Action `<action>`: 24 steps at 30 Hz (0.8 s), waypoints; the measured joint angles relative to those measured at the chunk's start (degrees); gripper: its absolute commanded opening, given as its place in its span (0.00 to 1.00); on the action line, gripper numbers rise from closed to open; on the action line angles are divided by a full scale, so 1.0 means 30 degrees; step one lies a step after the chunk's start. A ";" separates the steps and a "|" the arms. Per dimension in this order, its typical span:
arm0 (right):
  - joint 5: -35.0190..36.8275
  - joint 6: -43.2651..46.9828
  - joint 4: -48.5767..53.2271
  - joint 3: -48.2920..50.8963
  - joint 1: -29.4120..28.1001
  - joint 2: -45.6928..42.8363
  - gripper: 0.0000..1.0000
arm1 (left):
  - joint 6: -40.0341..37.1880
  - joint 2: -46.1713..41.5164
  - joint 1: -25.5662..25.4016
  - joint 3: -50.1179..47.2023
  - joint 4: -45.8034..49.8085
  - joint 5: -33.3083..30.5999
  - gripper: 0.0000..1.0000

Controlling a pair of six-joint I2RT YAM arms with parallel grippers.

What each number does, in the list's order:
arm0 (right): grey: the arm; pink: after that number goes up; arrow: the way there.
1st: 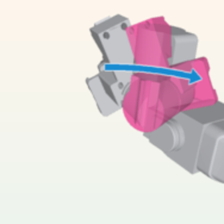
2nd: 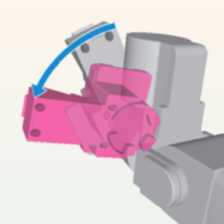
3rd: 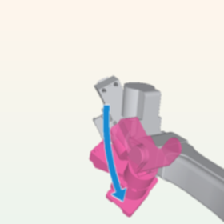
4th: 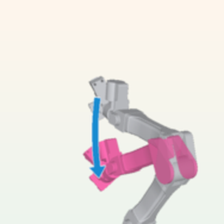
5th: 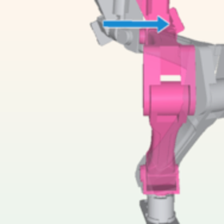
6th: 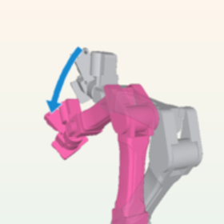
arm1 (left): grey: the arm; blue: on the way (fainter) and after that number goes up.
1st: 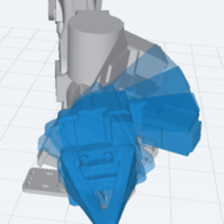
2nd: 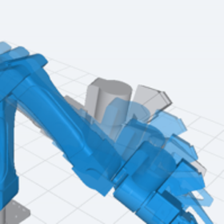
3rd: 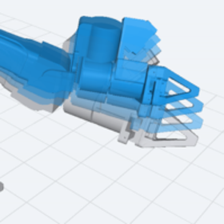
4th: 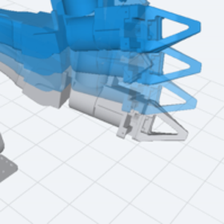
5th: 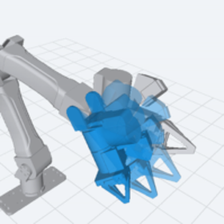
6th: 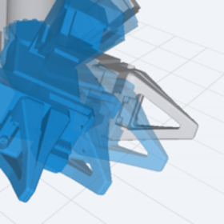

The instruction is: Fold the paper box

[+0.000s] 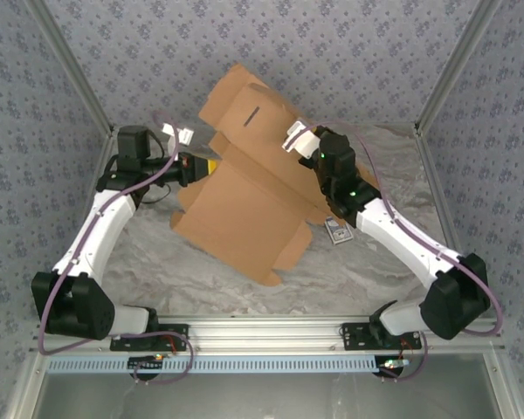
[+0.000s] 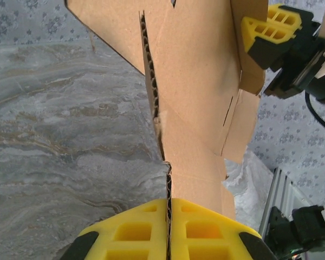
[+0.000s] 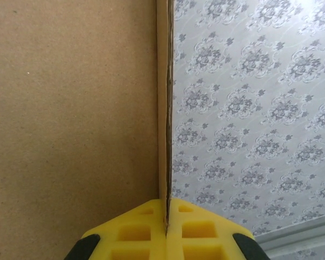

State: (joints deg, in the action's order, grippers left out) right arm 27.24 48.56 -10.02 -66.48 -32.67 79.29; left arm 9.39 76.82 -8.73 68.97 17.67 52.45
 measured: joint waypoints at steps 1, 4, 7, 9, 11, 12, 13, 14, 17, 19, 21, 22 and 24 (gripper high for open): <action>-0.0007 -0.0007 0.0066 -0.0007 0.0000 0.0087 0.00 | 0.0306 0.0036 -0.0080 -0.0197 -0.0211 -0.0138 0.00; -0.0984 -0.0685 0.1974 -0.0576 0.0277 0.0189 0.00 | 0.1472 0.0073 -0.0262 -0.1246 -0.0794 -0.0678 0.00; -0.2951 -0.1749 0.4626 -0.1741 0.0969 0.0233 0.00 | 0.2528 0.0087 -0.0350 -0.2484 -0.1596 -0.1290 0.00; -0.4029 -0.2288 0.6120 -0.2397 0.1311 0.0401 0.00 | 0.3133 0.0240 -0.0452 -0.3184 -0.2193 -0.1530 0.00; -0.4765 -0.2667 0.7300 -0.2871 0.1486 0.0831 0.00 | 0.3708 0.0554 -0.0517 -0.3825 -0.2718 -0.1814 0.00; -0.5020 -0.2871 0.7876 -0.3089 0.1537 0.1209 0.00 | 0.3949 0.0816 -0.0525 -0.4146 -0.2965 -0.1887 0.00; -0.5209 -0.3024 0.8327 -0.3264 0.1566 0.1625 0.00 | 0.4218 0.1144 -0.0561 -0.4466 -0.3198 -0.1996 0.02; -0.5384 -0.3169 0.8670 -0.3359 0.1596 0.2106 0.00 | 0.4393 0.1457 -0.0597 -0.4758 -0.3402 -0.2113 0.02; -0.5836 -0.3519 0.9551 -0.3395 0.1683 0.3497 0.00 | 0.4940 0.2484 -0.0721 -0.5727 -0.3723 -0.2608 0.06; -0.6397 -0.3745 0.9763 -0.3395 0.1807 0.4291 0.00 | 0.5333 0.3045 -0.0838 -0.6594 -0.4313 -0.3045 0.08; -0.6951 -0.3927 0.9879 -0.3395 0.1916 0.4918 0.00 | 0.5625 0.3563 -0.0882 -0.7351 -0.4918 -0.3526 0.11; -0.7220 -0.3993 0.9923 -0.3395 0.1938 0.5166 0.00 | 0.5712 0.3810 -0.0882 -0.7577 -0.5136 -0.3716 0.13; -0.7672 -0.4146 1.0120 -0.3395 0.1931 0.5646 0.00 | 0.5901 0.4568 -0.0874 -0.7934 -0.5712 -0.4488 0.21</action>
State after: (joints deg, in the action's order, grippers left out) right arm 4.23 36.12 20.34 -76.66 -26.87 96.23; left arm 27.09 90.52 -11.35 45.17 0.54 38.98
